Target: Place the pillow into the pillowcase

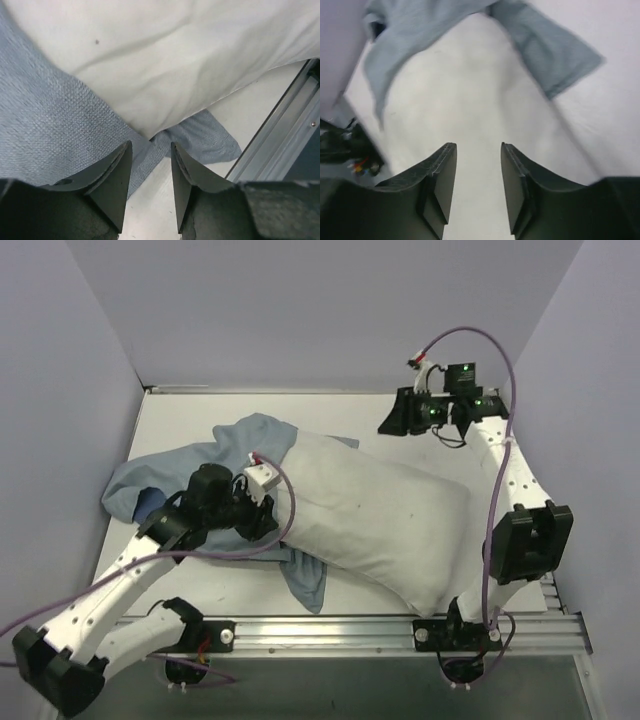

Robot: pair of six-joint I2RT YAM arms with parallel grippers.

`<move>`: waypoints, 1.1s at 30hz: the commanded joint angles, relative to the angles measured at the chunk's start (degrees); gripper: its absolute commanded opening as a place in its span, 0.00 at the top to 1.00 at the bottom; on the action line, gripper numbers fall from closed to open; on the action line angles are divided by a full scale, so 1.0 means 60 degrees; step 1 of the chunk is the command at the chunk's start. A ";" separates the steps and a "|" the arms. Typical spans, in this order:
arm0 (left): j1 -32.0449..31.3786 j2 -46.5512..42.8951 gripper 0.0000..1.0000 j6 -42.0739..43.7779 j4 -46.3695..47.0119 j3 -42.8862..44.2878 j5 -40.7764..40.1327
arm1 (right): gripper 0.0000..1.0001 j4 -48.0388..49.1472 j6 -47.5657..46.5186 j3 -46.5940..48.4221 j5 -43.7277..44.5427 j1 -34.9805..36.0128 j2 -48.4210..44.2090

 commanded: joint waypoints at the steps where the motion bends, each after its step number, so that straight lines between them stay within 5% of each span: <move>1: 0.0474 0.1399 0.57 -0.0900 -0.0289 -0.0282 -0.0433 | 0.67 -0.1342 -0.1434 -0.0170 0.2264 -0.0426 0.0794; 4: 0.0798 0.3359 0.60 -0.0592 0.0252 0.0097 -0.0243 | 0.76 -0.1678 -0.1917 -0.0725 0.2709 -0.0443 0.1732; 7: 0.1427 0.5439 0.63 0.0036 0.1130 0.1238 0.0240 | 0.81 -0.1929 -0.1861 -0.2155 0.1277 -0.0253 0.1706; 12: 0.1882 0.8781 0.63 0.0667 0.2186 0.4979 0.0649 | 0.85 -0.1126 -0.1190 -0.4080 -0.0627 0.1064 0.0041; 15: 0.2087 0.9563 0.59 0.0755 0.2173 0.6350 0.1497 | 0.83 0.0353 0.0392 -0.4463 -0.1143 0.2016 -0.0857; 19: 0.2584 0.9145 0.46 0.0478 0.2188 0.6824 0.2788 | 0.77 0.1148 0.1522 -0.3674 -0.1262 0.2459 -0.1254; 24: 0.2718 0.7329 0.20 0.1558 0.1793 0.6325 0.2468 | 0.52 0.1045 0.2021 -0.3365 -0.0473 0.0250 -0.1883; 28: 0.1230 0.6622 0.16 0.2772 0.1325 0.6076 0.1707 | 0.50 0.0606 0.1584 -0.3891 0.1458 -0.1538 -0.2001; 33: -0.0663 0.6387 0.09 0.3713 0.1045 0.5448 0.0465 | 0.54 0.0080 0.0134 -0.4565 0.2780 -0.2054 -0.2249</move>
